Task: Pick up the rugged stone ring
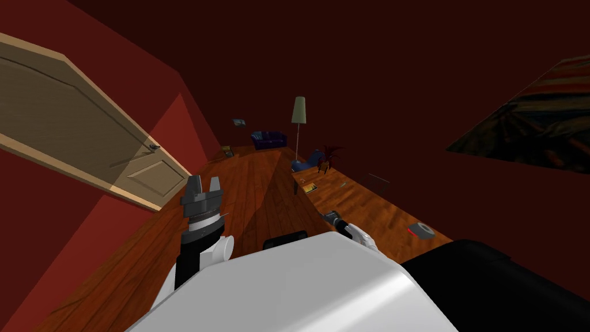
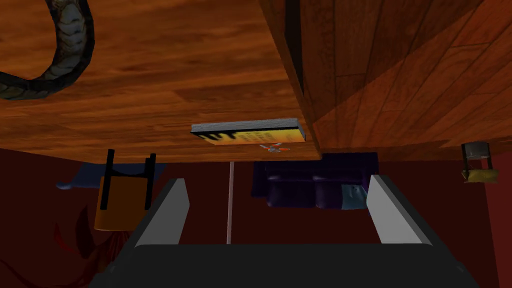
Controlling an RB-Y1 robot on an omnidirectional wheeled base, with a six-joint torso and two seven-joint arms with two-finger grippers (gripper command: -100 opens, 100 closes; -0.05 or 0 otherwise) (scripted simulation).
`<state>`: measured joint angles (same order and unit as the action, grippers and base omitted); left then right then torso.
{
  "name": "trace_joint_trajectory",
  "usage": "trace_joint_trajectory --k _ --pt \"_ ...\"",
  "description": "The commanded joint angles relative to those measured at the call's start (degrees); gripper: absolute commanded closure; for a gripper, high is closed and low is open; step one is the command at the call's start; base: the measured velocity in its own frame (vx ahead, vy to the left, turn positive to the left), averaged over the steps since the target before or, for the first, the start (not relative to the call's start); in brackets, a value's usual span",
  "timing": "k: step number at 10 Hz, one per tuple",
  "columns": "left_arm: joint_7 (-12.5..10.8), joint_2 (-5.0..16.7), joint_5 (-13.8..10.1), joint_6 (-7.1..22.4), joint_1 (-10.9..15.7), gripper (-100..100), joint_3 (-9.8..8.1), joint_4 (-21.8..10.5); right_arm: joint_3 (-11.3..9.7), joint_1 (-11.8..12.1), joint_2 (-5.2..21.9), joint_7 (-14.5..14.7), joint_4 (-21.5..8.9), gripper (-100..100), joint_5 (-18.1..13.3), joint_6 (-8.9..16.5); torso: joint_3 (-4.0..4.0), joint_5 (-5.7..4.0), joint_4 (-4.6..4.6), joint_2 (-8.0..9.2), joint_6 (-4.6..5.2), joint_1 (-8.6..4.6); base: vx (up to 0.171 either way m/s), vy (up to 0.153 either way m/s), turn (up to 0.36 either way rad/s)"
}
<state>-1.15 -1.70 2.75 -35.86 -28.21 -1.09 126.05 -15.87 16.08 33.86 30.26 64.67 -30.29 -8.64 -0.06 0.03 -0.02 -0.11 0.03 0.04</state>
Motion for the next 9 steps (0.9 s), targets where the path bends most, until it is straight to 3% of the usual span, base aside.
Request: trace_joint_trajectory --k 1,5,7,9 --pt "0.0 0.0 0.0 0.0 0.0 0 0.00 0.0 -1.4 -0.9 2.4 0.9 -2.9 -100 -1.2 1.8 0.00 0.00 0.00 0.00 0.00 0.00 0.040 0.019 0.096" --pt "0.0 0.0 0.0 0.0 0.0 0 0.00 0.0 -2.8 -2.3 5.1 3.0 -10.5 -100 -3.4 3.4 0.03 0.00 0.01 0.05 0.01 0.04 0.028 0.015 0.075" --pt "0.0 0.0 0.0 0.0 0.0 0 0.00 0.0 -2.8 -2.3 5.1 3.0 -10.8 -100 -3.4 3.4 0.03 -0.01 0.01 0.06 0.01 0.01 0.013 0.002 0.013" --pt "0.0 0.0 0.0 0.0 0.0 0 0.00 0.0 -3.5 -3.1 6.6 4.2 -14.6 -100 -4.6 4.3 0.05 0.00 0.02 0.09 0.01 0.00 0.016 0.005 0.074"
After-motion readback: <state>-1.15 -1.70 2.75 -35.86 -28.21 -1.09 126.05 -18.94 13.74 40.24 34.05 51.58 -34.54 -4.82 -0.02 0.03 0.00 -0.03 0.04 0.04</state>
